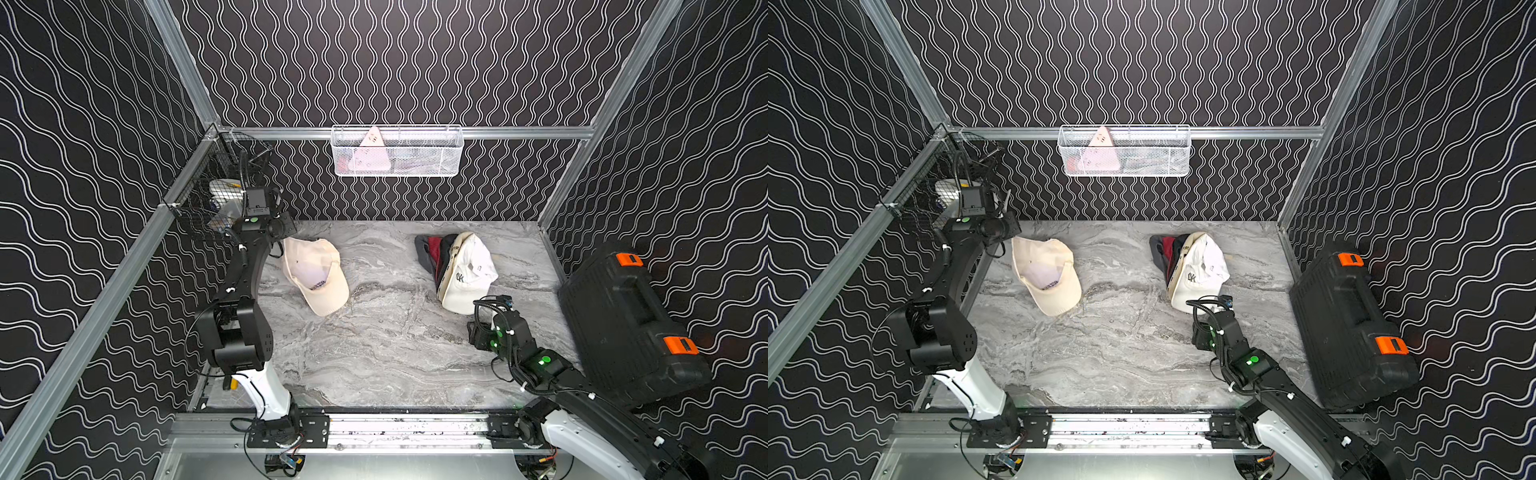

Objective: Open the adjustable buckle of the baseball cap
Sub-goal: Place the baseball cap at the center of the board.

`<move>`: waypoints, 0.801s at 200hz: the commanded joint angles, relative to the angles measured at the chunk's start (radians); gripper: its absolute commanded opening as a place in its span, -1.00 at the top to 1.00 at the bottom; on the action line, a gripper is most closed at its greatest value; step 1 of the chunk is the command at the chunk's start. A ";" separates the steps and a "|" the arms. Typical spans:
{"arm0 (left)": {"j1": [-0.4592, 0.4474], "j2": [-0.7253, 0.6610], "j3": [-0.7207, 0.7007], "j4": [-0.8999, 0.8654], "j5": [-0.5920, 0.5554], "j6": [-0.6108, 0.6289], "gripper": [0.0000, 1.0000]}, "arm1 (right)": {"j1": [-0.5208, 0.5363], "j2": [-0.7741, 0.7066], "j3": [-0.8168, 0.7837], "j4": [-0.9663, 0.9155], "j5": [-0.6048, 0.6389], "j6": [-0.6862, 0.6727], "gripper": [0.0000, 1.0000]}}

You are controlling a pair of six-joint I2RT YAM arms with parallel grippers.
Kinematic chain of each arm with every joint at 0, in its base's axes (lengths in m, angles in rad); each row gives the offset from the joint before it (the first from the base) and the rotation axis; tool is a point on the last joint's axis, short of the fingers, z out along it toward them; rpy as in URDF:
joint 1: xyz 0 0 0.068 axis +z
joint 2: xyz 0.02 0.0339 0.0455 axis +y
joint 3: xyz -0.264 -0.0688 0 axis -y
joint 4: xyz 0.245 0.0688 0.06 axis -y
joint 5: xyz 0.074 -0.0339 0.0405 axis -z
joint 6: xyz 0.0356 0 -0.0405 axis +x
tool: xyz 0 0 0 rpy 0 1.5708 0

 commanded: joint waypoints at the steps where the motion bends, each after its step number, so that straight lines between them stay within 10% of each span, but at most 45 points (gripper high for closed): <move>1: 0.010 0.002 -0.009 0.035 -0.041 -0.014 1.00 | -0.001 -0.017 -0.007 0.031 0.008 0.019 -0.35; 160: 0.091 0.076 0.275 -0.060 -0.046 -0.080 1.00 | -0.003 0.005 -0.005 0.040 -0.006 0.013 -0.35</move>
